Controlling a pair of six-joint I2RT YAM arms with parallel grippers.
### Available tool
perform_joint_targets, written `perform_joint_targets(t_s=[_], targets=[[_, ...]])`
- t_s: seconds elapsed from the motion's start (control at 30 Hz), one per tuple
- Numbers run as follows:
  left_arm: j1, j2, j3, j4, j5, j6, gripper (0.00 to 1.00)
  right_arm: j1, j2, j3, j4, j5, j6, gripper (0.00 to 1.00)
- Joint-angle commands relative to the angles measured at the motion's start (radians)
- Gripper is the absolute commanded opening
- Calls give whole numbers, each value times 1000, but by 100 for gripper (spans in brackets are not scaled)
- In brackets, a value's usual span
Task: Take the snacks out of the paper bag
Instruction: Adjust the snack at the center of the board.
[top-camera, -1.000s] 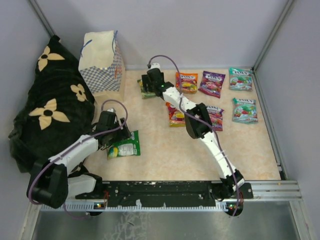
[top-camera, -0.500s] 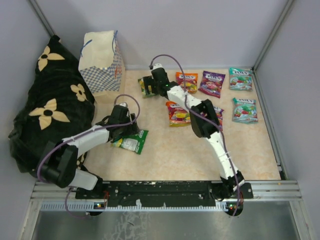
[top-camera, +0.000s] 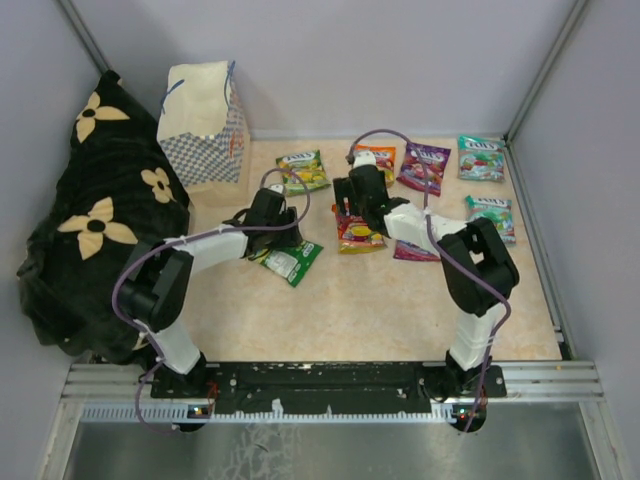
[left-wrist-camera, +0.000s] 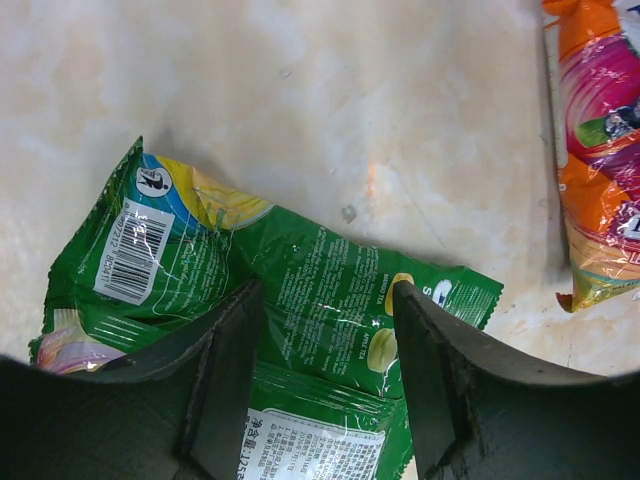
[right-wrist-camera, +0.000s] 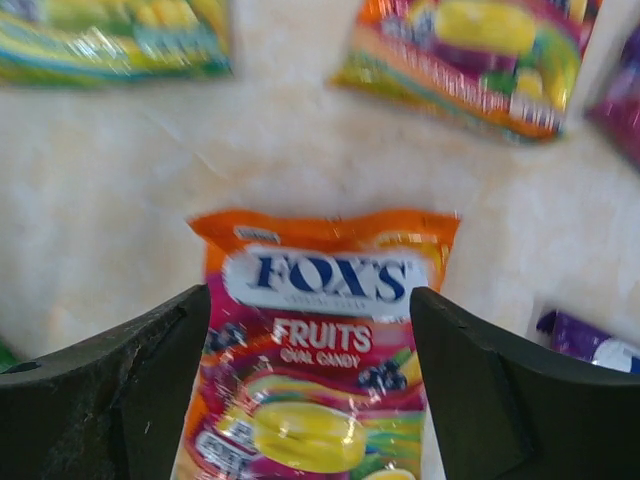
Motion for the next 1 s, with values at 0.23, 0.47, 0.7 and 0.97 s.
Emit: perform_joint_targets(t_s=[0.23,0.47,0.7,0.97], targets=[[-29,100,118,-49,142,182,61,-71,-8,-166,37,40,71,82],[-53,-30,132,-45,69,235,74,-94,-69,-213,12,49,107,83],[-23,-133,183,-169,-53,250,84,-44,-330,-252,50,46,28,94],[115,-167,58,-132,97,141,84,155,-520,-506,275,-295,-614,99]])
